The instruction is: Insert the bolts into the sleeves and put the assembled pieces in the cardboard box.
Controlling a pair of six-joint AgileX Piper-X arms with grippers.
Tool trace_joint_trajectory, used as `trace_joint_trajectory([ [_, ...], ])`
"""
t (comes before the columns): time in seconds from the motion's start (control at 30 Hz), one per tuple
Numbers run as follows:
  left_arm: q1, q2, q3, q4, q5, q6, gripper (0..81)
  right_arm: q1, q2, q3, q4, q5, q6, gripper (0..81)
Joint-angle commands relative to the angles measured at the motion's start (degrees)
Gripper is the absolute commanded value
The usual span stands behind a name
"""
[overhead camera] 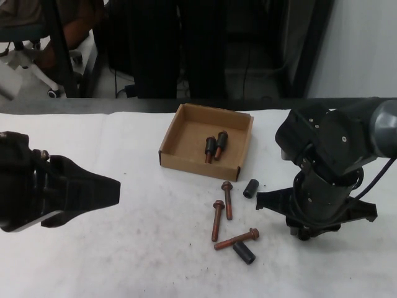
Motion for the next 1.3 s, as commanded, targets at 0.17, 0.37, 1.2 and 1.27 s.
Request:
trace_joint_trajectory([
  [0.17, 0.1, -0.6, 0.1, -0.7, 0.0, 0.2, 22.6, -0.2, -0.1, 0.7, 0.1, 1.4, 0.6, 29.4],
  [0.37, 0.1, -0.6, 0.1, -0.7, 0.0, 0.2, 22.6, -0.2, -0.1, 0.9, 0.1, 1.4, 2.7, 29.4],
  [1.2, -0.2, 7.4, 0.1, -11.8, -12.5, 4.8, 22.6, 0.6, -17.1, 1.3, 9.9, -2.7, -8.8, 0.2],
  [1.27, -1.3, 11.3, 0.1, -15.0, -12.5, 2.4, 22.8, 0.7, -21.5, 1.8, 11.4, -3.2, -9.3, 0.2],
])
